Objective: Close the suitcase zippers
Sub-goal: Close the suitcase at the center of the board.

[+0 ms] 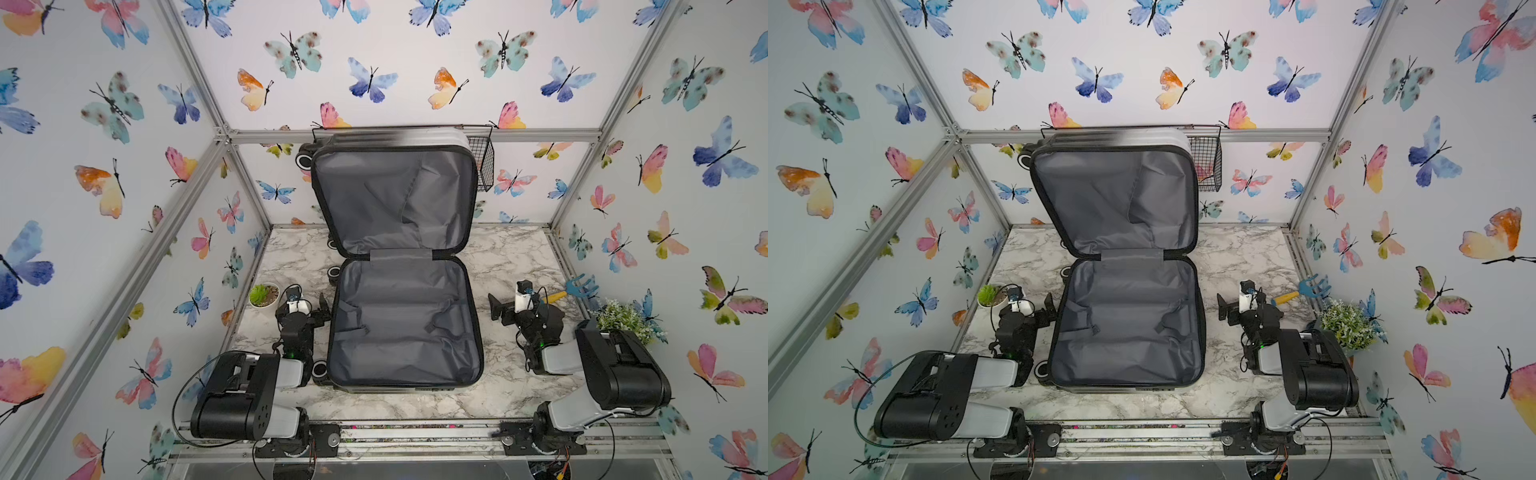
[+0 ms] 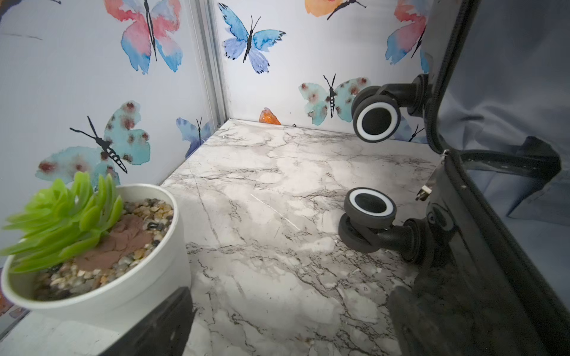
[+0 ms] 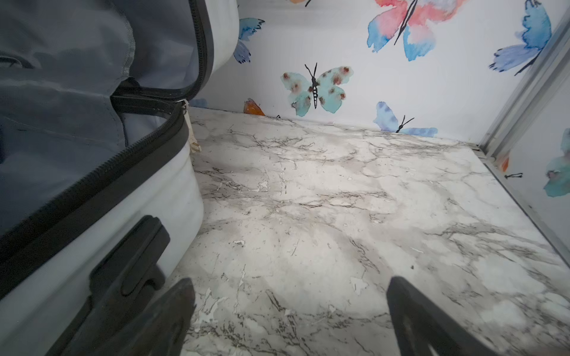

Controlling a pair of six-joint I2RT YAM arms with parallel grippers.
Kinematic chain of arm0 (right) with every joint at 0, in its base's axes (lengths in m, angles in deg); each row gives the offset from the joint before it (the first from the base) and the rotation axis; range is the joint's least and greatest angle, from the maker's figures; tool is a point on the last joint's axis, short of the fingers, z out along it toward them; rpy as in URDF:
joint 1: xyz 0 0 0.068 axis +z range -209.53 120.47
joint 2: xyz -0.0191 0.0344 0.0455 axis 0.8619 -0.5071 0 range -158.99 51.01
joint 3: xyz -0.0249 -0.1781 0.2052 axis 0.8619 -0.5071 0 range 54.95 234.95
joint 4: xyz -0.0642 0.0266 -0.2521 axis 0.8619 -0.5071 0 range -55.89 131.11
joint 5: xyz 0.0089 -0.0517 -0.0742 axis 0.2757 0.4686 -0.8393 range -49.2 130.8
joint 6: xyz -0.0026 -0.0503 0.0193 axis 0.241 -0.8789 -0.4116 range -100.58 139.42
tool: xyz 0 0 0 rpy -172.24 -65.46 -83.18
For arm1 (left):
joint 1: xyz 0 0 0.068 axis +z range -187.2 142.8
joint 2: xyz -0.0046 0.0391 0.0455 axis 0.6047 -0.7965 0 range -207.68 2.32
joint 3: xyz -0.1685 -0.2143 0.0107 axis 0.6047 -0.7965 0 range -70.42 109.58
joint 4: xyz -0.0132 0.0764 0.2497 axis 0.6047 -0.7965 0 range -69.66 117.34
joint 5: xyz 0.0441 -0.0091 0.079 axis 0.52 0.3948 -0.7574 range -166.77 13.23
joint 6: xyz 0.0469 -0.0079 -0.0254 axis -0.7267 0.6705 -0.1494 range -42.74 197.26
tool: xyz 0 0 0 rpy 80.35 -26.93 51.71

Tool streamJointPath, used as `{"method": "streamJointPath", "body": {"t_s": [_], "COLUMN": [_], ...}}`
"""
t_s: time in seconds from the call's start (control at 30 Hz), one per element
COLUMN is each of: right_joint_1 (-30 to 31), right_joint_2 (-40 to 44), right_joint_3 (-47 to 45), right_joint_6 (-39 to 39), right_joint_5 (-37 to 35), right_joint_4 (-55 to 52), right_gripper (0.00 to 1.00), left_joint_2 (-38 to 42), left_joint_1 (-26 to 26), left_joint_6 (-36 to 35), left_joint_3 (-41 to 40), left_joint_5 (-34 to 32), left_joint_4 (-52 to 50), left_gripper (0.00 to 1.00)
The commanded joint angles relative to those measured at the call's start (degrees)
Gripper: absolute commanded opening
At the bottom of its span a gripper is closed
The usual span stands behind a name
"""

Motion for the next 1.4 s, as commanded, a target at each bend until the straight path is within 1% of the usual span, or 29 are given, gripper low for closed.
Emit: {"method": "streamJointPath", "body": {"t_s": [0.0,0.13,0.57,0.7,0.77,0.83,0.9,1.0,1.07,1.13,1.23,1.3,1.37], "right_joint_1": [-0.36,-0.36,-0.42,-0.37,-0.41,-0.36,-0.32,-0.38,-0.38,-0.36,-0.32,-0.33,-0.33], "right_joint_2": [-0.71,-0.97,-0.82,-0.16,2.36,5.36,8.68,13.48,15.66,17.53,20.42,22.22,23.59], "right_joint_3": [1.08,1.61,1.6,1.51,2.8,4.5,5.9,6.52,8.6,11.43,14.68,16.75,18.98], "right_joint_6": [0.87,2.0,2.1,3.07,2.33,1.65,1.33,2.78,3.0,3.83,7.13,10.21,12.55], "right_joint_5": [-0.98,-3.65,-3.79,-4.74,-4.0,-2.87,-2.24,-3.46,-2.04,0.12,5.35,8.63,10.97], "right_joint_4": [-0.17,-0.63,-0.82,0.44,-4.31,-10.11,-15.19,-16.93,-19.62,-23.95,-29.33,-33.76,-39.41], "right_gripper": [1.0,1.0,1.0,1.0,1.0,1.0,1.0,1.0,1.0,1.0,1.0,1.0,1.0], "left_joint_2": [-0.39,-0.34,-0.23,1.69,4.49,8.92,14.62,22.54,25.62,27.59,29.28,29.49,29.48], "left_joint_1": [0.28,0.27,0.35,0.29,0.27,0.27,0.32,0.36,0.4,0.41,0.39,0.36,0.36], "left_joint_6": [-0.68,-0.73,-0.71,-0.85,-1.11,-0.93,-0.8,0.24,1.41,3.24,7.12,9.57,12.89], "left_joint_3": [0.61,0.61,0.32,-0.7,-0.63,0.22,1.95,6.82,11.08,16.11,23.64,28.73,31.96], "left_joint_5": [-1.03,-1.03,-0.86,-0.86,-0.55,-1.09,-1.18,-0.2,0.38,2.04,5.01,8.83,13.08], "left_joint_4": [1.73,1.73,2.14,3.3,1.2,-3.4,-10.07,-22.49,-30.8,-39.32,-51.12,-58.04,-62.8], "left_gripper": [0.98,0.98,0.98,0.98,0.98,0.98,0.98,0.98,0.98,0.98,0.98,0.98,0.98]}}
